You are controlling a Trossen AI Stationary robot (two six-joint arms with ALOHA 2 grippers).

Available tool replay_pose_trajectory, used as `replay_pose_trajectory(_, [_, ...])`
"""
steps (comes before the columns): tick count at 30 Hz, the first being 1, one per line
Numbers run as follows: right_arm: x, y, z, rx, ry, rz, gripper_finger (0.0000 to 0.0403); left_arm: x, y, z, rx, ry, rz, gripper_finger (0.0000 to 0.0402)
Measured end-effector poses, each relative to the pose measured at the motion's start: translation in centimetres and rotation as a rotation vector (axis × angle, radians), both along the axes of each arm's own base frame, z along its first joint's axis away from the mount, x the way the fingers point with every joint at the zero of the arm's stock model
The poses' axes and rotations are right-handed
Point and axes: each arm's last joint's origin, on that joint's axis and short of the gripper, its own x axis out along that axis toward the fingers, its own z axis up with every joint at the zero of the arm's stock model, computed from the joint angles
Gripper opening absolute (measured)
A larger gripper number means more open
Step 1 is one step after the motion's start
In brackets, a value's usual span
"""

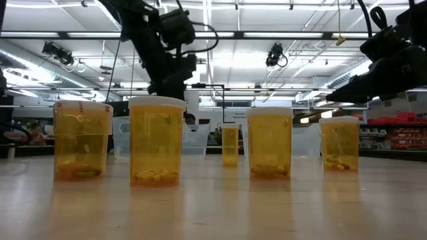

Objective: Pick and place medicine bottles into bin by pill shape (circle, oval)
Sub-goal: Put the small yellow pill bottle into the left transparent bin

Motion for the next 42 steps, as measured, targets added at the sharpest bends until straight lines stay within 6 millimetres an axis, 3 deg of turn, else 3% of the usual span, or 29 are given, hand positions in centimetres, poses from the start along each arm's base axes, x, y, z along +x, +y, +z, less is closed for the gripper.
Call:
replay_pose_trajectory(15, [0.0, 0.0, 0.0, 0.000, 0.002, 0.000, 0.0257, -1.0, 0.5, -3.0, -0.100, -0.137, 0.099, 0.0133])
replay_pose_trajectory(21, [0.0, 0.0, 0.0, 0.000, 0.002, 0.000, 0.0257, -0.7, 0.6, -2.9, -0.111, -0.204, 0.135, 0.0132])
replay_pose_trajectory(31, [0.0, 0.0, 0.0, 0.000, 0.002, -0.001, 0.0257, -0.4, 0.6, -4.3, -0.126, -0.160, 0.156, 0.0133])
replay_pose_trajectory(42, [0.0, 0.0, -0.1, -0.001, 0.011, -0.001, 0.0257, -0.2, 0.8, -4.4, -0.098, -0.150, 0.115, 0.0143])
